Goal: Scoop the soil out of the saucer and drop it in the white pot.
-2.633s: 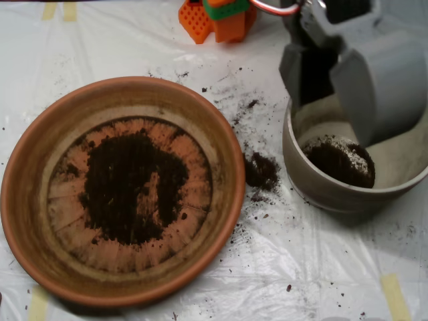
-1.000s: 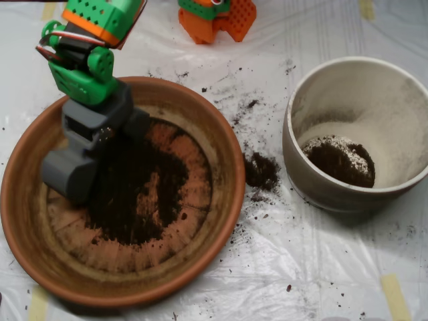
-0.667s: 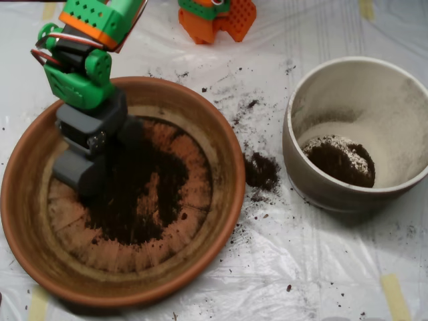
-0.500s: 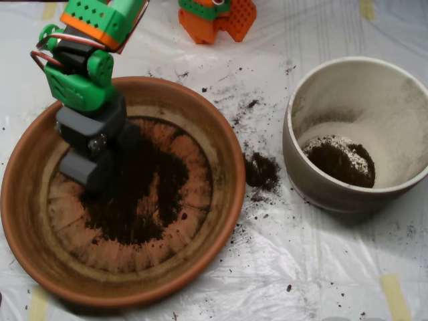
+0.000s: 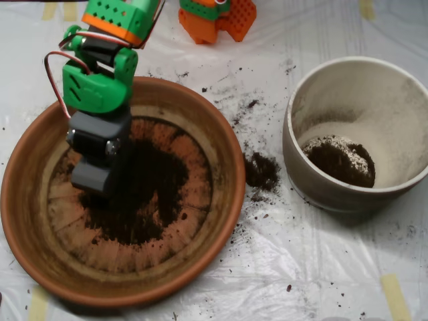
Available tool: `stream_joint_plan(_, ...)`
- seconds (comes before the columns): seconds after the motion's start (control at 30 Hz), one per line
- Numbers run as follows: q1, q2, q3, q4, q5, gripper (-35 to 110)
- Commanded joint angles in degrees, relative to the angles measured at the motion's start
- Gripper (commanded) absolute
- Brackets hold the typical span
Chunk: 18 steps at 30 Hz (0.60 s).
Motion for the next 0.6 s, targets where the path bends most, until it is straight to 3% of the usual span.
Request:
stream_joint_plan(0.0,-0.4,11.8,5.0,-6.9,-1.7,-1)
stream_joint_plan(0.27,-0.1,28.6,14.0,-9.1,2.5,-1)
stream_joint_plan(0.57,-5.2,33.7,0.9,6.6,4.4,-1)
